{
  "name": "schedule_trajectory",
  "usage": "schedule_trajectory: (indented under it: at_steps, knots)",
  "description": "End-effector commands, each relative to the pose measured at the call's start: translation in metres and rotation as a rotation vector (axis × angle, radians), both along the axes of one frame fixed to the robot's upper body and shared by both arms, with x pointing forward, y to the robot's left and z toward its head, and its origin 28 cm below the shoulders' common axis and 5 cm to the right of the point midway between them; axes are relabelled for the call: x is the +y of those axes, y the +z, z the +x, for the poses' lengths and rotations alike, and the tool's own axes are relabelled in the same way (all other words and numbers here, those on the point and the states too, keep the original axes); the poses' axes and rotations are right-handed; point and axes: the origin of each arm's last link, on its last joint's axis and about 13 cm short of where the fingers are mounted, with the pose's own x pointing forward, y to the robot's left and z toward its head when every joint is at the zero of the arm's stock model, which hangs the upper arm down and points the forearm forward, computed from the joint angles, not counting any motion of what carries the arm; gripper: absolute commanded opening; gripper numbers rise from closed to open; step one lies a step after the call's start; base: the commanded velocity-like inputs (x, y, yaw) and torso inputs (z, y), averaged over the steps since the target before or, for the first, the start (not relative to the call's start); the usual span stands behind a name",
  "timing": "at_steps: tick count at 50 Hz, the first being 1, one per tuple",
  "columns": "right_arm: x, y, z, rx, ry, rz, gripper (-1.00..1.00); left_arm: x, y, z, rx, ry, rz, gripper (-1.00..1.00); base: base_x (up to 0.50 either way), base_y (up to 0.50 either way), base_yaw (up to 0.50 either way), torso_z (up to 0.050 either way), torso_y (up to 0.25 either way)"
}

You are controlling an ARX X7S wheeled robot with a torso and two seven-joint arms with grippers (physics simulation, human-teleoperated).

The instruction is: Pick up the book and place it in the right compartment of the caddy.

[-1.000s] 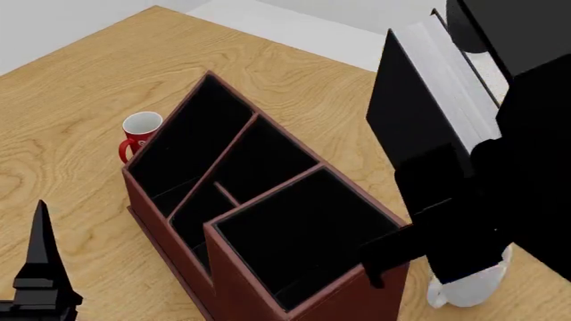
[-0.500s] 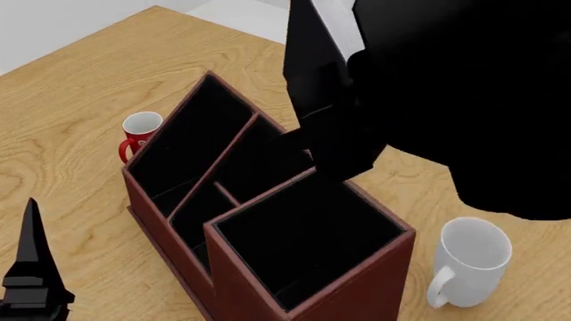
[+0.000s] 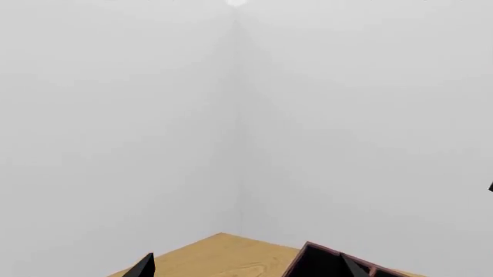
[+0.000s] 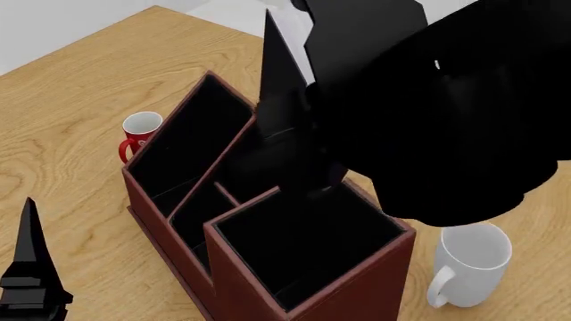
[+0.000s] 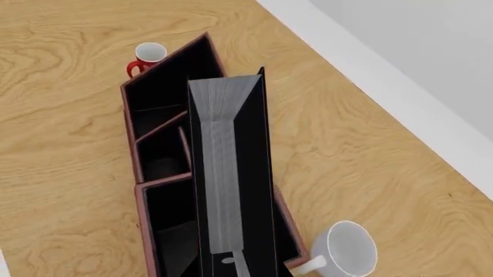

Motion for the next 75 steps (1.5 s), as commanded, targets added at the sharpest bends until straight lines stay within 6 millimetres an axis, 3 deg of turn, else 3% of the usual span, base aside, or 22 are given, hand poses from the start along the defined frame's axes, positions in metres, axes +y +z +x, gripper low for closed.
schedule_trajectory:
  at_steps: [1,34,66,75]
  knots:
    - [0.0,-0.009,0.002,-0.037,-0.027,0.005,-1.0,0.0,0.0,0.0,0.001,0.0,-0.001,1.0,0.0,0.0,0.0,0.0,0.0]
    - [-0.002,-0.036,0.013,0.022,-0.039,-0.003,-1.0,0.0,0.001,-0.001,-0.004,0.001,-0.004,1.0,0.0,0.0,0.0,0.0,0.001]
    - [0.0,-0.043,0.008,0.082,-0.019,-0.031,-1.0,0.001,0.001,-0.002,-0.006,0.0,-0.005,1.0,0.0,0.0,0.0,0.0,0.002]
    - [0.001,-0.05,0.016,0.08,-0.018,-0.033,-1.0,0.002,0.002,-0.002,-0.009,0.002,-0.008,1.0,0.0,0.0,0.0,0.0,0.001]
